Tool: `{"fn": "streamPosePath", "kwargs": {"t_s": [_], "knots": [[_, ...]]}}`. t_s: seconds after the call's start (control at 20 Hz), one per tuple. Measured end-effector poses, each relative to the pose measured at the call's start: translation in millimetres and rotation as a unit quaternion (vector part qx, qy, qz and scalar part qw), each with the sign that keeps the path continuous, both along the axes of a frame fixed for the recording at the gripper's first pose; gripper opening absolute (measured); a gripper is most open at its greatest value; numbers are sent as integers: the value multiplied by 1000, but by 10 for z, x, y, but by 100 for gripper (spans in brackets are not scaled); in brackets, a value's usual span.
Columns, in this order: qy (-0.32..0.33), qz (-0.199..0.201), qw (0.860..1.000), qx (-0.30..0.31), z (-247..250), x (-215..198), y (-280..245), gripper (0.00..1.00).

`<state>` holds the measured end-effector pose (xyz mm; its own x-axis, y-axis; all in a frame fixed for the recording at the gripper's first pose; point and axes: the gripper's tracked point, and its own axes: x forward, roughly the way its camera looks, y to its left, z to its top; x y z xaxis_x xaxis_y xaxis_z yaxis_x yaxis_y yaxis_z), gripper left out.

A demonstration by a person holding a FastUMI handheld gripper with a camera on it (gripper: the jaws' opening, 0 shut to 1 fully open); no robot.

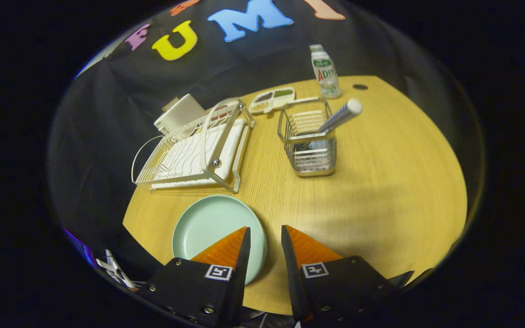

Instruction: Take the plate from the dish rack, then take the spoon from the basket and place it into the plate.

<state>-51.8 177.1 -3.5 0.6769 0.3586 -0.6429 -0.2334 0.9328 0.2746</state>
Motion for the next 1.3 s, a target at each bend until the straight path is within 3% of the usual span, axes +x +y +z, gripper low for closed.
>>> {"fn": "streamPosePath", "kwargs": {"t_s": [0.2,0.3,0.35,0.4,0.55,0.65,1.1,1.3], "knots": [[-142,-21,989,-36,750,145,-270,41],[-198,-32,979,-40,1087,217,-373,53],[-223,-42,973,-37,1210,273,-422,65],[-253,-55,966,-26,1334,315,-486,65],[-361,-94,928,-24,1691,479,-729,88],[-387,-99,916,-42,1652,538,-836,88],[-374,-108,920,-44,943,926,-789,88],[-355,-133,925,-41,685,1148,-805,79]]}}
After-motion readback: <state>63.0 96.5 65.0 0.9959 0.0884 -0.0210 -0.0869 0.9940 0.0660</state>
